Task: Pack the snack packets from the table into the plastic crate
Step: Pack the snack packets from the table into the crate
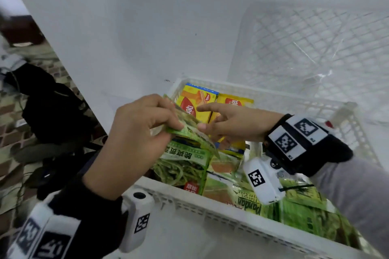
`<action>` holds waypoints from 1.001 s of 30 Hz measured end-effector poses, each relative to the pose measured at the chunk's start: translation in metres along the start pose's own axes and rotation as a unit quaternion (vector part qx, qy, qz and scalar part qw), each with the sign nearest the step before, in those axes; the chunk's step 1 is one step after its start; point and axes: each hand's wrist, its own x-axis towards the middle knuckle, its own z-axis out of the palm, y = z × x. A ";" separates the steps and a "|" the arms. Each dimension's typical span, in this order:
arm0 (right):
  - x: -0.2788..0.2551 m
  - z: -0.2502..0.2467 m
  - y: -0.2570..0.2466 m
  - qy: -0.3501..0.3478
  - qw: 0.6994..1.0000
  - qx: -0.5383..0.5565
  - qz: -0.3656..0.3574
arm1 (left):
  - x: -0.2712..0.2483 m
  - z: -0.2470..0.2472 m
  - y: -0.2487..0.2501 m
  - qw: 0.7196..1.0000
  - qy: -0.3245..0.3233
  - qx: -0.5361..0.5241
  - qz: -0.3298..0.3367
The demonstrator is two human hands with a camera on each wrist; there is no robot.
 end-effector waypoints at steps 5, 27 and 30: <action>0.019 0.010 0.015 0.008 0.995 0.093 0.029 | -0.021 -0.007 -0.019 0.981 -0.159 0.064 -0.086; -0.001 0.059 0.023 -0.029 0.832 -0.538 -0.134 | -0.010 0.049 -0.038 0.880 -0.372 0.243 -0.166; -0.001 0.069 0.026 -0.039 0.834 -0.535 -0.134 | -0.009 0.050 -0.037 0.865 -0.388 0.260 -0.184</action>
